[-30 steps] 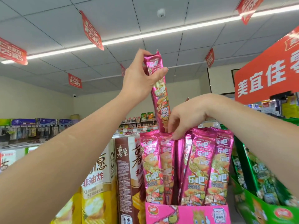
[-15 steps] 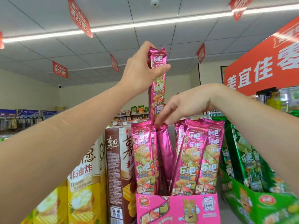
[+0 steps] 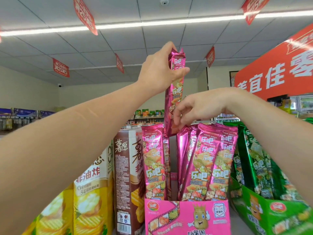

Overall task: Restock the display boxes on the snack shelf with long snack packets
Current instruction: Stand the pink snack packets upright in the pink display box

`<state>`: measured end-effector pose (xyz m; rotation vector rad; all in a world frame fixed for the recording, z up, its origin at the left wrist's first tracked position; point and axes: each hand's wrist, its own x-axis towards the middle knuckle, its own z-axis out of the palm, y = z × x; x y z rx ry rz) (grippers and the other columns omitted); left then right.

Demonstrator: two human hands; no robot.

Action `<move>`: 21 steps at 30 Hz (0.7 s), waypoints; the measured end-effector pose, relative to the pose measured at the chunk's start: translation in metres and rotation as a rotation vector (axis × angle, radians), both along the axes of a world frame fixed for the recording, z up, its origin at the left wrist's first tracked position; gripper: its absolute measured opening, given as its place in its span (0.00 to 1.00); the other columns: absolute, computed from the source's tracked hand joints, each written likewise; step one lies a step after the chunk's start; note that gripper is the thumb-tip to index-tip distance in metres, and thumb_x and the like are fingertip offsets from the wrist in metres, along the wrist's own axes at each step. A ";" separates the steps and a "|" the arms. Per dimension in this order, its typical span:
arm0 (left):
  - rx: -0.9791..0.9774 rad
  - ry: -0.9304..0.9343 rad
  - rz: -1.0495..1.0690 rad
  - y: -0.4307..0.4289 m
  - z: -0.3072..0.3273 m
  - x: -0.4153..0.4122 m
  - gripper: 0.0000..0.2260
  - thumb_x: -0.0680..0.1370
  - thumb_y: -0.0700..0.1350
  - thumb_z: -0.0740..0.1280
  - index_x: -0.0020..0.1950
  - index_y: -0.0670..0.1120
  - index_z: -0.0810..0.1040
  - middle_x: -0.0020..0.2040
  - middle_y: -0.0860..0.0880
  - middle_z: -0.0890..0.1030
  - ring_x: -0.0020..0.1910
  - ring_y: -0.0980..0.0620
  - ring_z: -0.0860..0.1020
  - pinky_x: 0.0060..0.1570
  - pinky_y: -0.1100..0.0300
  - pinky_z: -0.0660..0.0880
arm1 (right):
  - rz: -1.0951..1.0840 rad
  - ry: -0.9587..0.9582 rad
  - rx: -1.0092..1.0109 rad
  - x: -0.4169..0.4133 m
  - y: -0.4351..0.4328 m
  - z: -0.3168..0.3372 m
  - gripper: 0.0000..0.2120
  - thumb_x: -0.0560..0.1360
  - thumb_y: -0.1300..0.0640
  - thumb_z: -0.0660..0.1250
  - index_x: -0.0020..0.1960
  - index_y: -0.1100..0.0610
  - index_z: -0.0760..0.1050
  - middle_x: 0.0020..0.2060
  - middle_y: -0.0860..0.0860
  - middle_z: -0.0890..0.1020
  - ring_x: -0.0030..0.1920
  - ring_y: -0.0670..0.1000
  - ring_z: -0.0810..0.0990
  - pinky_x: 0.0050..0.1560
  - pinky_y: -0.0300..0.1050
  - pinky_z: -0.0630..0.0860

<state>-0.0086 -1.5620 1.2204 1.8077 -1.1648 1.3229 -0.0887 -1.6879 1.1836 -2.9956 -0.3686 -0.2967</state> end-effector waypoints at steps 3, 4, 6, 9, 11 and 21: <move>-0.022 -0.005 0.012 -0.004 -0.002 0.006 0.22 0.73 0.59 0.73 0.54 0.44 0.72 0.45 0.53 0.82 0.44 0.51 0.81 0.48 0.49 0.78 | -0.011 -0.035 -0.001 -0.003 -0.005 -0.002 0.06 0.78 0.58 0.67 0.52 0.51 0.81 0.48 0.45 0.85 0.55 0.47 0.81 0.63 0.46 0.73; -0.046 0.001 0.000 -0.004 -0.002 0.008 0.22 0.73 0.58 0.73 0.54 0.44 0.72 0.45 0.53 0.82 0.44 0.51 0.81 0.48 0.49 0.78 | -0.003 -0.032 0.017 -0.005 -0.006 -0.003 0.06 0.78 0.58 0.67 0.52 0.51 0.81 0.46 0.45 0.86 0.53 0.45 0.81 0.62 0.45 0.72; -0.096 0.021 -0.026 -0.005 0.000 0.012 0.20 0.73 0.58 0.73 0.52 0.44 0.71 0.43 0.54 0.82 0.43 0.52 0.81 0.47 0.50 0.79 | 0.014 -0.022 0.079 -0.008 -0.010 -0.005 0.07 0.79 0.58 0.66 0.52 0.51 0.81 0.45 0.45 0.87 0.47 0.39 0.82 0.54 0.39 0.71; -0.079 0.068 -0.019 -0.011 -0.005 0.017 0.19 0.72 0.58 0.74 0.48 0.47 0.70 0.37 0.57 0.78 0.39 0.53 0.79 0.43 0.54 0.77 | 0.041 -0.021 0.142 -0.010 -0.015 -0.007 0.07 0.79 0.59 0.65 0.52 0.53 0.81 0.45 0.47 0.87 0.48 0.39 0.82 0.54 0.37 0.69; -0.006 0.138 -0.029 -0.017 -0.017 0.021 0.18 0.71 0.56 0.75 0.47 0.47 0.71 0.36 0.57 0.77 0.36 0.54 0.77 0.37 0.58 0.74 | 0.055 -0.017 0.157 -0.010 -0.017 -0.009 0.06 0.79 0.59 0.66 0.51 0.52 0.82 0.45 0.46 0.87 0.52 0.40 0.82 0.60 0.41 0.69; 0.839 0.346 0.326 -0.030 -0.049 0.034 0.04 0.77 0.43 0.68 0.46 0.43 0.79 0.47 0.43 0.80 0.49 0.44 0.77 0.48 0.55 0.74 | -0.006 -0.053 0.152 0.001 -0.011 -0.014 0.10 0.69 0.62 0.70 0.45 0.49 0.83 0.32 0.44 0.82 0.36 0.49 0.79 0.43 0.49 0.76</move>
